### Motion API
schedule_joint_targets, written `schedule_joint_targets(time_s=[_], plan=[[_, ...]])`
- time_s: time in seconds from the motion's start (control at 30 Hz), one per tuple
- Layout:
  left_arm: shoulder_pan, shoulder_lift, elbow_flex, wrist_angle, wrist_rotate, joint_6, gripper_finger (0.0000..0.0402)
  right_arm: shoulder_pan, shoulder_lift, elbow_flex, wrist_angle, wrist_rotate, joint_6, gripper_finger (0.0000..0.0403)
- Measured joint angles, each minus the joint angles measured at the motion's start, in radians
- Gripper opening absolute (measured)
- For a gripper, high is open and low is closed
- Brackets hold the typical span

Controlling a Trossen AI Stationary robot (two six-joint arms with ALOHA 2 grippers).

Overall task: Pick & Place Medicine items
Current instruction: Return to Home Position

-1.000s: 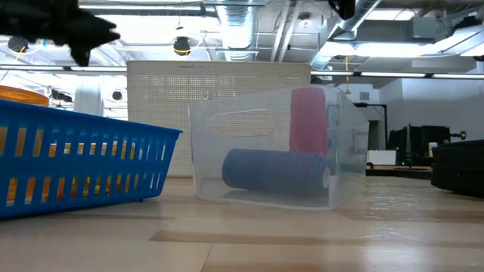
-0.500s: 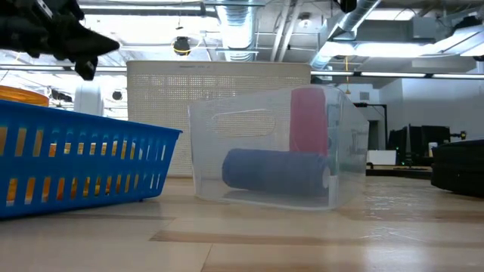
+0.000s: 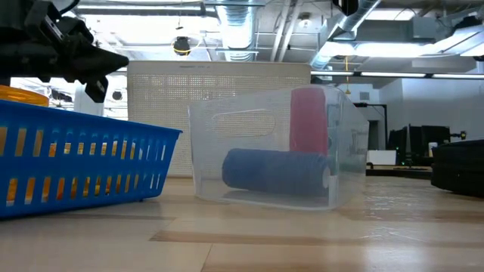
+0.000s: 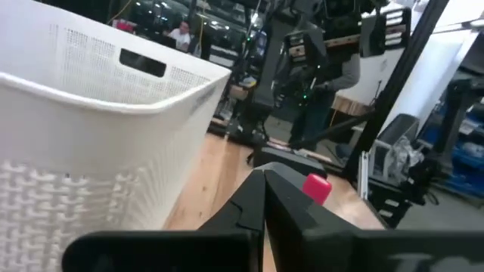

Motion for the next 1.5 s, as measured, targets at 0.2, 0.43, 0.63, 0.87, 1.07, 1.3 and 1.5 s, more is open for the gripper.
schedule_joint_targets(time_s=[0.2,0.43,0.63,0.87,1.07,1.3,1.5], plan=[[-0.151,-0.003,0.000,-0.020,-0.141,0.039,0.0000,0.000,0.000,0.000,0.001,0.000,0.026,0.0213],[-0.291,-0.002,0.000,-0.048,-0.292,0.106,0.0000,-0.003,0.000,0.000,0.001,0.000,0.039,0.0213],[-0.310,-0.002,0.000,-0.054,-0.312,0.155,0.0000,-0.003,0.000,0.000,0.002,0.000,0.039,0.0213],[-0.310,0.018,0.000,-0.055,-0.311,0.155,0.0000,-0.017,0.000,0.000,0.002,-0.001,0.003,0.0213],[-0.310,0.086,-0.002,-0.030,-0.309,0.155,0.0000,-0.103,0.000,0.000,0.019,-0.115,-0.116,0.0213],[-0.309,0.153,-0.002,0.020,-0.306,0.155,0.0000,-0.249,0.000,0.002,0.140,-0.354,-0.300,0.0213],[-0.309,0.189,-0.002,0.032,-0.313,0.148,0.0000,-0.337,-0.001,0.002,0.081,-0.551,-0.403,0.0213]])
